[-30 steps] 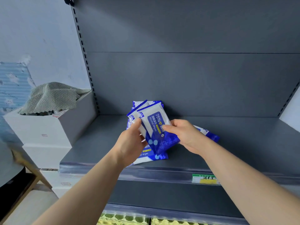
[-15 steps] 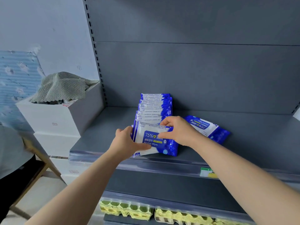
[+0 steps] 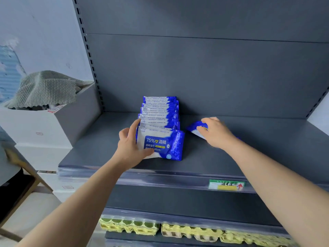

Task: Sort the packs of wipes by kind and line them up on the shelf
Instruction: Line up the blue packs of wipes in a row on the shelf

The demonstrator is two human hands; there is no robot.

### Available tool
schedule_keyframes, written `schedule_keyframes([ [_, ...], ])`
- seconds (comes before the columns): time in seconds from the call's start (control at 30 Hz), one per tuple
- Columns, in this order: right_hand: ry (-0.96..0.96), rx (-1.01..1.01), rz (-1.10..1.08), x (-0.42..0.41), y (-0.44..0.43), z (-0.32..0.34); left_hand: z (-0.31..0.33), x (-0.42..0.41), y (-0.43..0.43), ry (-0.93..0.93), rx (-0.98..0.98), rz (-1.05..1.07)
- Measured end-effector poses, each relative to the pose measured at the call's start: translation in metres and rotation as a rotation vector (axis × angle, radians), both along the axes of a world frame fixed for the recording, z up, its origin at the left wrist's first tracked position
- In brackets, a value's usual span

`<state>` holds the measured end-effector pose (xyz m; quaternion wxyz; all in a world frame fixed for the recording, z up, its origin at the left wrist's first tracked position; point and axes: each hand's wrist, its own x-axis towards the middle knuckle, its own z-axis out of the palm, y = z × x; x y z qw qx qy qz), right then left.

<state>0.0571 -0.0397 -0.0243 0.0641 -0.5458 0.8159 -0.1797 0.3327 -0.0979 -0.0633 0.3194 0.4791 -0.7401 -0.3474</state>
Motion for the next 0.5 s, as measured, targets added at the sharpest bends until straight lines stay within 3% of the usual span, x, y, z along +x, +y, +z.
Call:
schedule_keyframes([
  [0.1,0.116,0.192,-0.062,-0.018,0.002,-0.009,0.000,0.001,0.003,0.040,0.005,0.022],
  [0.37,-0.090,0.286,-0.198,-0.020,0.006,-0.001,-0.001,0.006,0.005,0.008,0.006,-0.001],
  [0.5,-0.271,0.173,-0.215,-0.020,0.016,-0.009,-0.001,0.007,0.003,0.002,0.042,-0.012],
])
